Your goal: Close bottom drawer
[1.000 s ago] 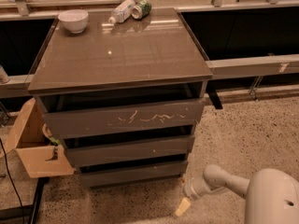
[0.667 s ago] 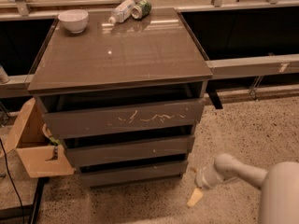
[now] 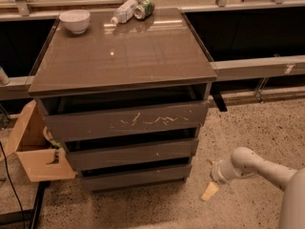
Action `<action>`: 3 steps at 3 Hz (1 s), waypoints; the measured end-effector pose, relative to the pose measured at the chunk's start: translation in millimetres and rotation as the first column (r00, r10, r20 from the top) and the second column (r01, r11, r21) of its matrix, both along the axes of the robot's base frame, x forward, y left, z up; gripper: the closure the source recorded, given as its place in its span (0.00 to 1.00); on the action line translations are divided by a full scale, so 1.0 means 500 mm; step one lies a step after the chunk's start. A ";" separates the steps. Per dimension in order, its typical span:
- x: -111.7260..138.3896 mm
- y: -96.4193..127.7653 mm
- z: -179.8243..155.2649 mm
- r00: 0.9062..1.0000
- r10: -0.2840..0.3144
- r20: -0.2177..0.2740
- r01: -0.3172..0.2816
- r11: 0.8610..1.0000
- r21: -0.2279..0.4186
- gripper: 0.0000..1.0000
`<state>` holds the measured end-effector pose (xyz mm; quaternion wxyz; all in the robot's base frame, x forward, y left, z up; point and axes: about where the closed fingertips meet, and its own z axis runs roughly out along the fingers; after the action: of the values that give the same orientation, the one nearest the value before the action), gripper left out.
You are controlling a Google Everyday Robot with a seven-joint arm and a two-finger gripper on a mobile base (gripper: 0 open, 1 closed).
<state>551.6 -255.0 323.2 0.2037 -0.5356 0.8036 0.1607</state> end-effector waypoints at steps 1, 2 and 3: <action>-0.001 -0.021 0.009 1.000 0.008 -0.004 -0.009 1.000 -0.028 0.00; 0.011 -0.087 0.053 1.000 0.000 -0.009 -0.001 0.993 -0.115 0.00; 0.045 -0.160 0.128 1.000 0.001 0.002 0.000 0.973 -0.233 0.00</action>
Offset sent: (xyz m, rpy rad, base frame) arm 0.0156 -0.0946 0.0629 -0.2332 0.0061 -0.0224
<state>574.1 -335.0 387.1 0.1404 -0.5560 0.8166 0.0650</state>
